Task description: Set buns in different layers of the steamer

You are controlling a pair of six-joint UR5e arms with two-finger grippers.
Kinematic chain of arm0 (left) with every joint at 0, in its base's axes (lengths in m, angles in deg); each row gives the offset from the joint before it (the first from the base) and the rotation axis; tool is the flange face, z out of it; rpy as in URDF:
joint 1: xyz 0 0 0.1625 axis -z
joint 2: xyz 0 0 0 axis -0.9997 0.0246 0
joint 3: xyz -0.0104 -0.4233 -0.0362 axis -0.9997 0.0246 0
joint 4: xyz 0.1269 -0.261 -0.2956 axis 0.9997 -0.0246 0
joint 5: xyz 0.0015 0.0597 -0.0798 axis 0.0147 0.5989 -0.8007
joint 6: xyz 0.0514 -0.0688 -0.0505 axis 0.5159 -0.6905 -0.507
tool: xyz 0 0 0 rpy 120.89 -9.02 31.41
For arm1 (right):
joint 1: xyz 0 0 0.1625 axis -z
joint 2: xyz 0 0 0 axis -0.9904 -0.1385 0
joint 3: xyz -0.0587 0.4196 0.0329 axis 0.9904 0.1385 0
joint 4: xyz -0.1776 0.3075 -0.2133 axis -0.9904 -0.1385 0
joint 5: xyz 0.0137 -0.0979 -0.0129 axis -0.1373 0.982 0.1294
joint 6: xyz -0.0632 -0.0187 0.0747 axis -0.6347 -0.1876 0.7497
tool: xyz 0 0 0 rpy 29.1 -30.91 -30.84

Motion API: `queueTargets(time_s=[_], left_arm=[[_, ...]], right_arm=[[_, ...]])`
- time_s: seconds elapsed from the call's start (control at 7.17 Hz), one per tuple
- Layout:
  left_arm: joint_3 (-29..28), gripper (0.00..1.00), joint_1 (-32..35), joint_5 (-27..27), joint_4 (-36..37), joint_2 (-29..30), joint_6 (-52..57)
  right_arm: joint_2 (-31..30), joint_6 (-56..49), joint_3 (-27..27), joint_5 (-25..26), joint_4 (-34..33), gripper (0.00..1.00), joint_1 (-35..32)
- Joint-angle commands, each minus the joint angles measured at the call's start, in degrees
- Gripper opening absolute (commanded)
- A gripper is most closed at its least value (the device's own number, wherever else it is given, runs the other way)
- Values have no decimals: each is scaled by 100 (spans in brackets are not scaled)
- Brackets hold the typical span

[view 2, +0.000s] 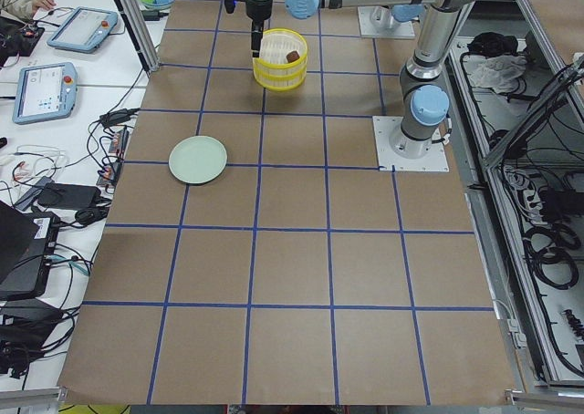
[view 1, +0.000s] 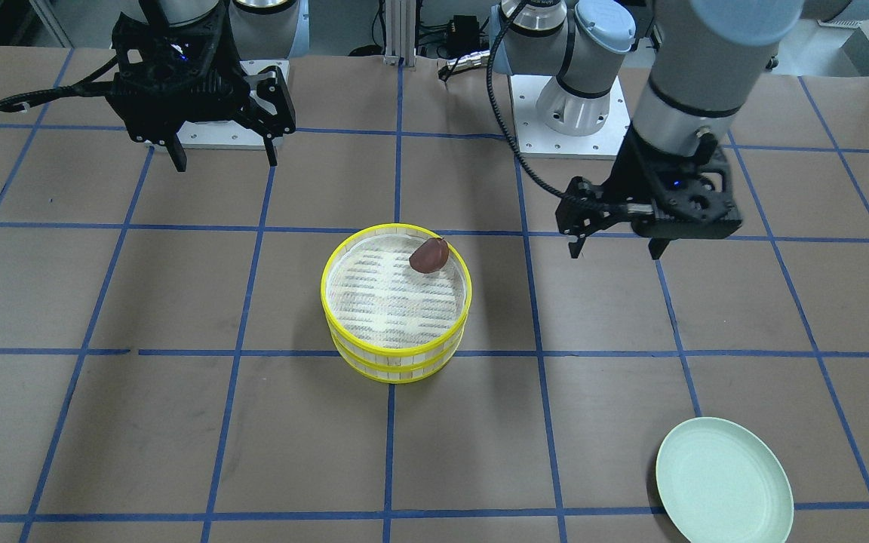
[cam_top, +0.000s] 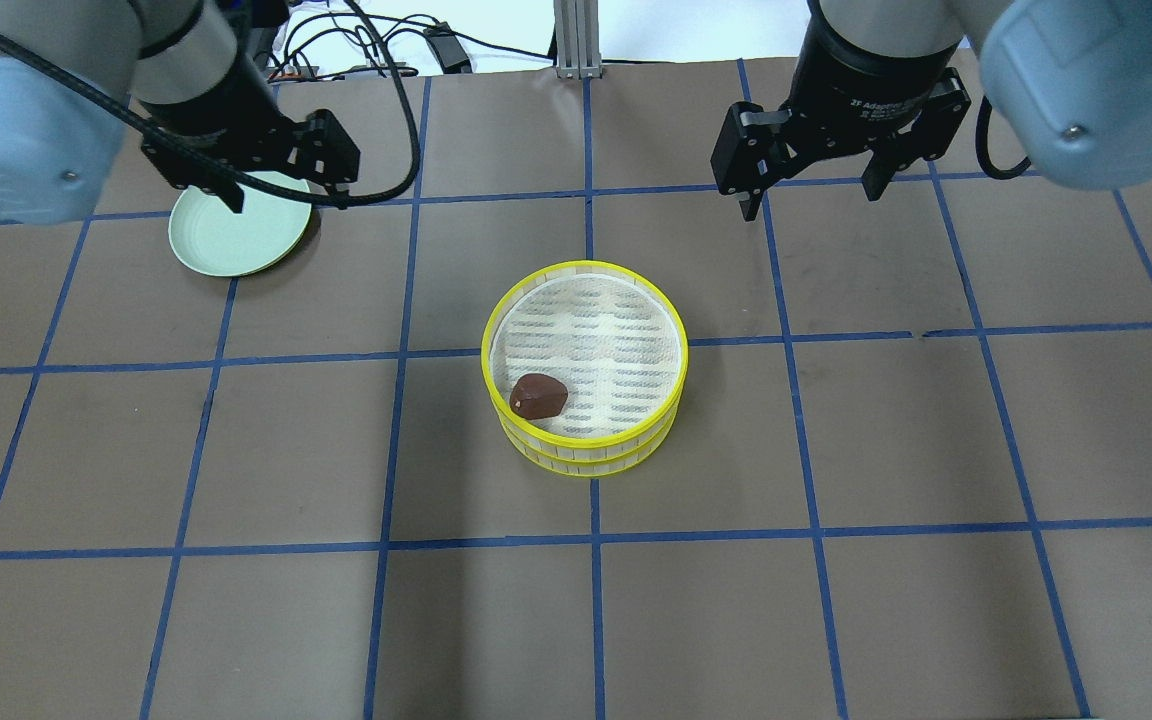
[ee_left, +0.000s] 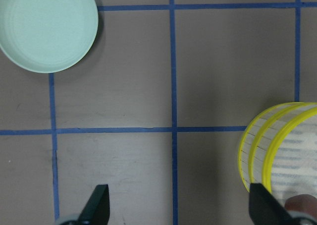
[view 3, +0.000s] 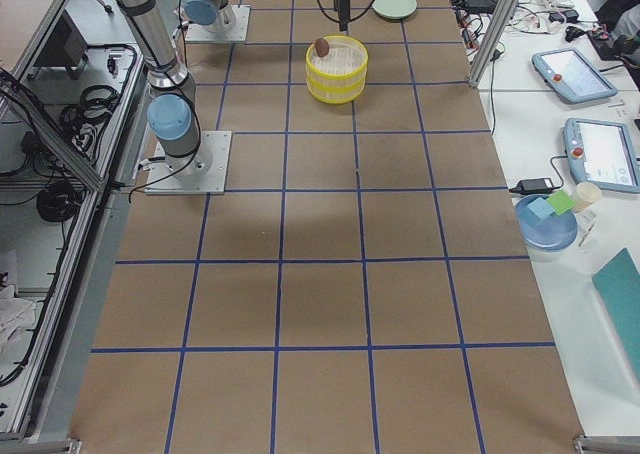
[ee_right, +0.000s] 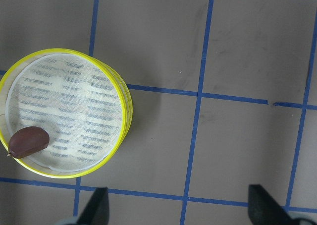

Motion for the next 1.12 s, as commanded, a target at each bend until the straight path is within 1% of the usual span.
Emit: queueTargets(time_s=[0.0,0.14,0.84,0.98], left_arm=[[-73,100,-151,42,-466,-448,0],[-56,100,-151,-2,-754,-545,0],[-64,100,-160,68,-800,-651,0],[-47,100,-177,16,-775,-634,0]], right_arm=[[0,0,0,-3,6,100,-3],[0,0,0,-3,-2,100,-3],[0,0,-35,-12,-38,100,6],[0,0,-35,-12,-38,100,6]])
